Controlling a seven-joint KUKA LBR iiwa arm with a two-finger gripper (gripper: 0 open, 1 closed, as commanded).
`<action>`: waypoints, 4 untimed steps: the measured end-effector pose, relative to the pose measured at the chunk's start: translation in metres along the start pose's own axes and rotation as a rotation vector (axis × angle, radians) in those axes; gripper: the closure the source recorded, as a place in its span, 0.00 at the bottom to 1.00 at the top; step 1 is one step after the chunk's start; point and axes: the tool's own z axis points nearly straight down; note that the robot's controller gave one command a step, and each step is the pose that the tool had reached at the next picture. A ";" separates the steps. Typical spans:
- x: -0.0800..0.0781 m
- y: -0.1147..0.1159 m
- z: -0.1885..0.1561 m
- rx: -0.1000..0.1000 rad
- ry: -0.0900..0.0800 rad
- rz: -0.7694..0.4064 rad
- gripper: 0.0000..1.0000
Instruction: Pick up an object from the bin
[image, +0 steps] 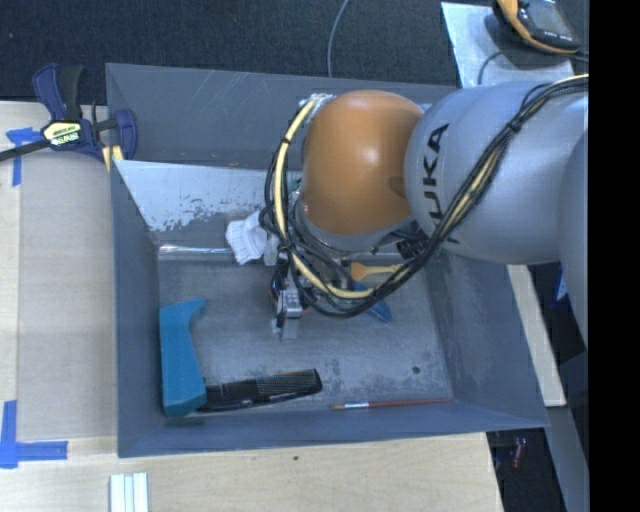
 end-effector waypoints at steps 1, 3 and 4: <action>-0.001 -0.001 -0.005 -0.001 -0.008 0.003 0.00; -0.026 -0.036 0.020 -0.002 -0.010 0.004 0.00; -0.034 -0.063 0.032 0.000 -0.011 -0.005 0.00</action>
Offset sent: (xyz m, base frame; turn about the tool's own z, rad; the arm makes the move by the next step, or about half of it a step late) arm 0.0233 0.0167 0.0005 0.0322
